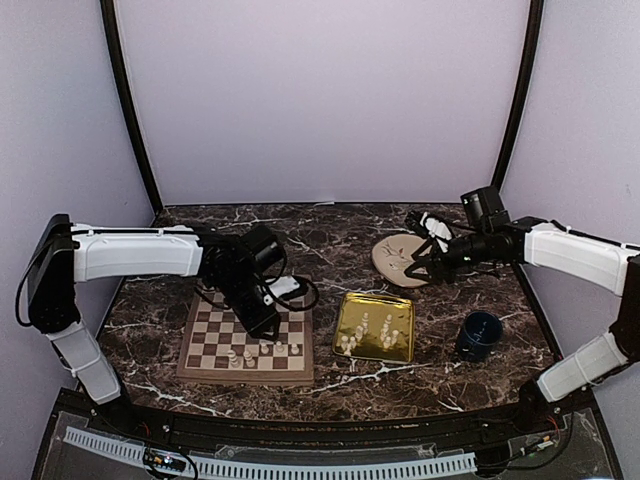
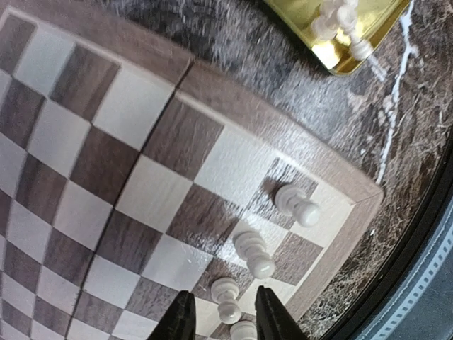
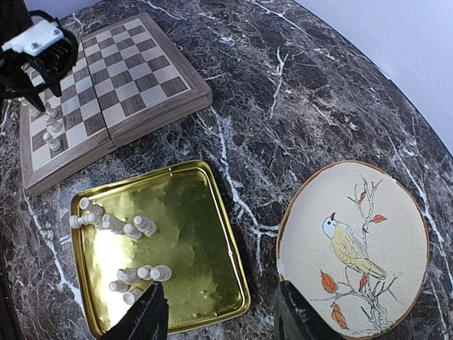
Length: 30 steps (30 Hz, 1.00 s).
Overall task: Set up the chess pieces on the board
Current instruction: Place the pawn at f2, then pick up the rook from the storage box.
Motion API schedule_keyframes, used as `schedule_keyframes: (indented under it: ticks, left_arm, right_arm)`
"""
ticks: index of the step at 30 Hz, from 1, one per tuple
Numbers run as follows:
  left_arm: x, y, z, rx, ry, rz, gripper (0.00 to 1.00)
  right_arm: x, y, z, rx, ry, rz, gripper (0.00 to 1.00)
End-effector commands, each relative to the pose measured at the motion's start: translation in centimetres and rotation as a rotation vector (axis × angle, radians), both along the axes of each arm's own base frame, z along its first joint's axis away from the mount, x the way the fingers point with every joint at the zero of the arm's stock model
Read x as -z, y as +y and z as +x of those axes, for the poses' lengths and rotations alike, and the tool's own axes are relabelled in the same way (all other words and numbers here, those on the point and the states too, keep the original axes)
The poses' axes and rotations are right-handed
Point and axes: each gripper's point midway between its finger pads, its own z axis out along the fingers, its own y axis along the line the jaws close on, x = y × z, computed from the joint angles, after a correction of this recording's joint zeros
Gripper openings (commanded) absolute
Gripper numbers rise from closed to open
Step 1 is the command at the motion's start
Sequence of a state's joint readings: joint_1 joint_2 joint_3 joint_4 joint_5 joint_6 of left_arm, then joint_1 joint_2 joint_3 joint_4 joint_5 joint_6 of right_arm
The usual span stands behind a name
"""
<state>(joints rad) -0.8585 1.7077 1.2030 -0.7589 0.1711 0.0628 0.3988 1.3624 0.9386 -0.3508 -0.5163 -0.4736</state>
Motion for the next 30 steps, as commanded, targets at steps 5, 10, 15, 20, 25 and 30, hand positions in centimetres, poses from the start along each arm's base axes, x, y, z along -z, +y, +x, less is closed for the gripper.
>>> schedule_keyframes:
  ticks: [5, 10, 15, 20, 25, 30]
  left_arm:
    - [-9.6, -3.9, 6.3, 0.054, -0.34, -0.21, 0.32]
    - [-13.9, -4.4, 11.9, -0.048, -0.567, -0.295, 0.32]
    - [-16.5, -1.3, 14.2, -0.203, -0.601, -0.48, 0.33]
    - [-17.5, 2.0, 13.8, -0.251, -0.715, -0.525, 0.43]
    - [-17.9, 3.5, 14.0, -0.295, -0.753, -0.472, 0.52]
    - [-18.3, 4.1, 13.8, -0.305, -0.774, -0.462, 0.53]
  right_arm:
    - [-2.6, 2.5, 1.4, -0.076, 0.011, -0.056, 0.49]
    - [-1.1, 5.3, 0.5, -0.168, 0.092, -0.141, 0.44]
    - [1.8, 7.8, -1.9, -0.256, 0.128, -0.256, 0.4]
    - [3.8, 10.0, -4.8, -0.341, 0.137, -0.341, 0.37]
    - [5.5, 11.7, -6.5, -0.397, 0.137, -0.425, 0.38]
    - [6.9, 13.1, -7.8, -0.44, 0.134, -0.467, 0.38]
